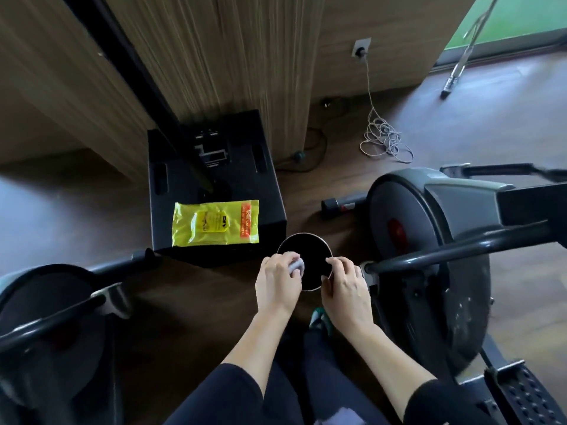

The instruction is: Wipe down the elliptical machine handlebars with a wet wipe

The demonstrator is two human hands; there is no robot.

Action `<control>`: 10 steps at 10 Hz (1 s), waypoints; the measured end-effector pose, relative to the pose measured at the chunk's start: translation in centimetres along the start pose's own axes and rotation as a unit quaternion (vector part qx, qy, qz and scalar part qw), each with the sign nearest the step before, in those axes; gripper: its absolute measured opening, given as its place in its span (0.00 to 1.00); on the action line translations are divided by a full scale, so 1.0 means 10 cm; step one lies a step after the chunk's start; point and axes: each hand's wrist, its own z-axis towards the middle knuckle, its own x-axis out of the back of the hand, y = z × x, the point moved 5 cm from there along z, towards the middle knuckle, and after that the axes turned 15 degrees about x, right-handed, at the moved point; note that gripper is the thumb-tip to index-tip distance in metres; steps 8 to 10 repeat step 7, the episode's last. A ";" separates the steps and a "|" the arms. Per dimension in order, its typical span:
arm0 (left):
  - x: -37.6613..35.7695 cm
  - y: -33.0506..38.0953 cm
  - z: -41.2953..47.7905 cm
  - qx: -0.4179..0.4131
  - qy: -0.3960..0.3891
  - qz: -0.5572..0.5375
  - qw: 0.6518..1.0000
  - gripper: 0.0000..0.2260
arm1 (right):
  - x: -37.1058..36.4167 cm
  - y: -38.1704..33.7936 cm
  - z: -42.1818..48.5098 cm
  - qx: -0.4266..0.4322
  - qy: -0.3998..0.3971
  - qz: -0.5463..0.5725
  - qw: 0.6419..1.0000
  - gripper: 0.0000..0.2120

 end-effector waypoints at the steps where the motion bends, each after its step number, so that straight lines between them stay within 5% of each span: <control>1: -0.19 0.10 0.21 0.014 -0.011 0.007 1.000 0.09 | -0.15 0.19 0.14 -0.017 -0.011 0.002 1.000 0.18; 5: -0.90 0.12 0.80 0.066 -0.040 0.043 0.996 0.13 | -0.59 0.77 0.58 -0.044 -0.031 0.003 0.999 0.17; 10: -0.82 -0.06 0.85 0.067 -0.042 0.039 0.996 0.12 | -0.61 0.79 0.62 -0.038 -0.046 0.000 0.998 0.17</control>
